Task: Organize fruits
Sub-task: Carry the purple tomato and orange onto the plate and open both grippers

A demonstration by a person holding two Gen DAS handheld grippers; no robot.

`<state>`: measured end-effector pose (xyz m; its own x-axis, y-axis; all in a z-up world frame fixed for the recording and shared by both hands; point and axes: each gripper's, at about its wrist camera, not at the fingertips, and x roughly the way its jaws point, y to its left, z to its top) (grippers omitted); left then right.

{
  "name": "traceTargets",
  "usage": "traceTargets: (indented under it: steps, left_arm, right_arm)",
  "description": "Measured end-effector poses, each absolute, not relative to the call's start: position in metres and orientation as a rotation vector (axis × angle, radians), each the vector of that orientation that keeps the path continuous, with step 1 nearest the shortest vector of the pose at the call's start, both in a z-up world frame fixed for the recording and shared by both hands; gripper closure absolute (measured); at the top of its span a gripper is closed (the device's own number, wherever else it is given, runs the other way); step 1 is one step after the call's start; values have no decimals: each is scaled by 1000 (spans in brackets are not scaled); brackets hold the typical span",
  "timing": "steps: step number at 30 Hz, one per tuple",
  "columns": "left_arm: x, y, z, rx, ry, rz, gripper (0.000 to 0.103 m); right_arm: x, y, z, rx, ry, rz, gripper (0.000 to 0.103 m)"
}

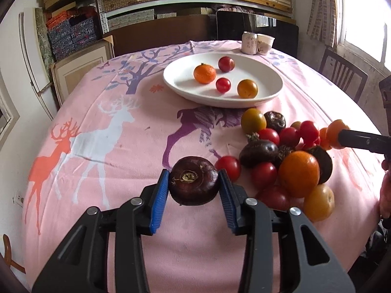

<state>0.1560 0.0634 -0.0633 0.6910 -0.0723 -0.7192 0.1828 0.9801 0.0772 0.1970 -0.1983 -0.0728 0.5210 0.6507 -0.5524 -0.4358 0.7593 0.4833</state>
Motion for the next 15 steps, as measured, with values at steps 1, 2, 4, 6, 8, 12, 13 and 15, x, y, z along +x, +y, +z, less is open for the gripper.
traceTargets:
  steps: [1, 2, 4, 6, 8, 12, 13, 15]
  left_arm:
    - [163, 60, -57, 155, 791, -143, 63]
    - [172, 56, -52, 161, 793, -144, 63]
    - [193, 47, -43, 165, 788, -148, 63]
    - [219, 37, -37, 169, 775, -142, 63]
    - [249, 29, -36, 156, 786, -136, 63]
    - [302, 17, -43, 135, 857, -139, 63]
    - [310, 15, -46, 135, 867, -138, 62]
    - [316, 12, -46, 140, 859, -130, 54]
  right_arm:
    - [202, -197, -64, 289, 770, 656, 62]
    - [208, -195, -56, 280, 758, 653, 62]
    - [224, -190, -39, 264, 728, 648, 62]
    - [247, -186, -27, 252, 708, 614, 62]
    - [276, -184, -23, 265, 717, 579, 62]
    - [325, -180, -31, 279, 755, 502, 60]
    - [331, -180, -32, 276, 747, 485, 57]
    - [334, -184, -35, 304, 741, 472, 48]
